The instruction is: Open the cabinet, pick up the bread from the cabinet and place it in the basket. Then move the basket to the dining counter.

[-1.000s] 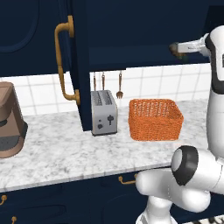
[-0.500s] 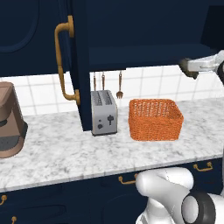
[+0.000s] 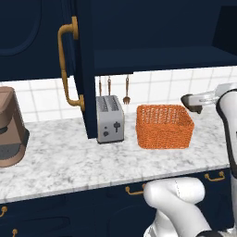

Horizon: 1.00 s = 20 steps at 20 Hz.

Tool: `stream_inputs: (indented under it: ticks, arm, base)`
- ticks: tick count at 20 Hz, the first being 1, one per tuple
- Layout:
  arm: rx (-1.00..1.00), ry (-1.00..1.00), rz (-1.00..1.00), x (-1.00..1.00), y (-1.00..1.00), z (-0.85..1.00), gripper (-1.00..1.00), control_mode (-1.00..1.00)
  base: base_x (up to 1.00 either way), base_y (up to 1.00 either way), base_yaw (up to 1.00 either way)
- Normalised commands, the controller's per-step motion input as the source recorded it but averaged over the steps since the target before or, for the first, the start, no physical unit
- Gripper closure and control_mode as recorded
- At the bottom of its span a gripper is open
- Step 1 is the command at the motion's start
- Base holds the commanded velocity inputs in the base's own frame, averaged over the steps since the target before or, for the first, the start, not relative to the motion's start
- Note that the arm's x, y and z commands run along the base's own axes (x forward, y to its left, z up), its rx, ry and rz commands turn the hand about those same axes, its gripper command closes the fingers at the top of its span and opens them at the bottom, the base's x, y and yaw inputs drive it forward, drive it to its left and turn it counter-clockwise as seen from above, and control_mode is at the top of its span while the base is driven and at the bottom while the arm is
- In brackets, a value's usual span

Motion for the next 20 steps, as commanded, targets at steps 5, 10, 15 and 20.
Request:
stream_inputs:
  ticks: [5, 10, 15, 20]
  arm:
    - [0.00, 0.17, 0.00, 0.47, 0.00, -0.68, 1.00, -1.00]
    - [0.00, 0.18, 0.00, 0.97, 0.00, -0.55, 1.00, -1.00]
    - [0.00, 0.21, 0.00, 1.00, -0.06, -0.50, 1.00, -1.00]
    - [0.00, 0.13, 0.00, 0.80, -0.29, -0.52, 1.00, -1.00]
  base:
    - [0.00, 0.00, 0.00]
    - [0.00, 0.00, 0.00]
    - [0.00, 0.00, 0.00]
    - [0.00, 0.00, 0.00]
